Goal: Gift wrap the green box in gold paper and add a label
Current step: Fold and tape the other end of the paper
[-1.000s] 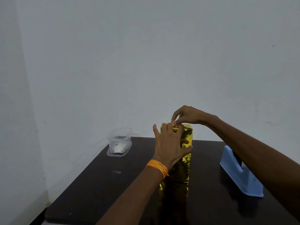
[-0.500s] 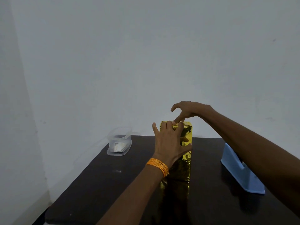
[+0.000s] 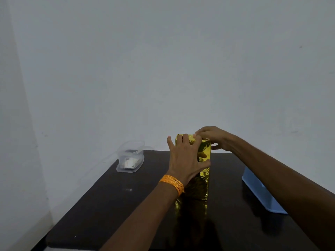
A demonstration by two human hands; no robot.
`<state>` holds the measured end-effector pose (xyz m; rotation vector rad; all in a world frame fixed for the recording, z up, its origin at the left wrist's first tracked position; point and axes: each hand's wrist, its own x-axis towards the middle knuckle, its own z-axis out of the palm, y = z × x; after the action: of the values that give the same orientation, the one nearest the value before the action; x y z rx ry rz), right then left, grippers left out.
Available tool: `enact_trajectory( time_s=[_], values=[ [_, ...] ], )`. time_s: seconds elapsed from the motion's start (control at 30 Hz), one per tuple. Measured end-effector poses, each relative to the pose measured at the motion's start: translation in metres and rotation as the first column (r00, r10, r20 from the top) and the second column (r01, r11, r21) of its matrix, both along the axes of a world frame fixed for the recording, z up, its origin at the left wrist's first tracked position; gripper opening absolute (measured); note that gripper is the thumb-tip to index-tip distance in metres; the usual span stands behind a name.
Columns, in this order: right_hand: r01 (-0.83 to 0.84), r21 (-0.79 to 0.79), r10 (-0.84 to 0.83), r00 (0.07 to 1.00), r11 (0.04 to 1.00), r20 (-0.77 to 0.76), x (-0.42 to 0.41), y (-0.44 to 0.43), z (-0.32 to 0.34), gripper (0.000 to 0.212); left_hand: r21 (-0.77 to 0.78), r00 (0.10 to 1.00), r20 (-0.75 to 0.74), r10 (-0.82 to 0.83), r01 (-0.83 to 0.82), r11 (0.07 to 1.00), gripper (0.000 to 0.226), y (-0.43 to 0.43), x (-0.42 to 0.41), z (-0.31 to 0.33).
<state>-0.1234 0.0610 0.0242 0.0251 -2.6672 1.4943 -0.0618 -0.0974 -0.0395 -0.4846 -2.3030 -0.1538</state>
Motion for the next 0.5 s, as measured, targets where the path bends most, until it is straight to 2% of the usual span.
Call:
enact_trajectory(
  time_s=[0.07, 0.17, 0.27, 0.33, 0.4, 0.47, 0.5],
  values=[
    [0.002, -0.062, -0.002, 1.0, 0.998, -0.005, 0.0, -0.002, -0.007, 0.019, -0.012, 1.0, 0.005, 0.005, -0.005, 1.0, 0.08, 0.0, -0.001, -0.001],
    [0.002, -0.17, -0.001, 1.0, 0.986, 0.004, 0.001, 0.0, -0.016, 0.019, 0.003, 1.0, 0.012, -0.007, 0.007, 1.0, 0.073, 0.0, 0.001, 0.003],
    [-0.001, -0.181, 0.003, 1.0, 0.983, 0.014, 0.003, 0.001, -0.016, 0.022, 0.207, 0.992, 0.066, -0.11, 0.094, 0.974, 0.057, -0.003, 0.003, 0.018],
    [-0.006, -0.181, 0.009, 1.0, 0.984, 0.021, 0.004, 0.001, -0.015, 0.025, 0.415, 0.982, 0.057, -0.178, 0.138, 0.899, 0.048, -0.009, -0.004, 0.031],
    [-0.011, -0.178, 0.016, 0.999, 0.984, 0.029, 0.005, 0.002, -0.014, 0.029, 0.612, 0.968, 0.084, -0.238, 0.139, 0.779, 0.043, -0.017, -0.017, 0.044],
    [-0.018, -0.189, 0.025, 0.999, 0.982, 0.032, 0.006, 0.003, -0.014, 0.035, 0.758, 0.914, 0.204, -0.351, 0.08, 0.648, 0.044, -0.024, -0.033, 0.055],
    [-0.024, -0.198, 0.031, 0.999, 0.98, 0.032, 0.005, 0.004, -0.015, 0.037, 0.809, 0.859, 0.275, -0.432, 0.036, 0.586, 0.046, -0.025, -0.04, 0.059]
  ],
)
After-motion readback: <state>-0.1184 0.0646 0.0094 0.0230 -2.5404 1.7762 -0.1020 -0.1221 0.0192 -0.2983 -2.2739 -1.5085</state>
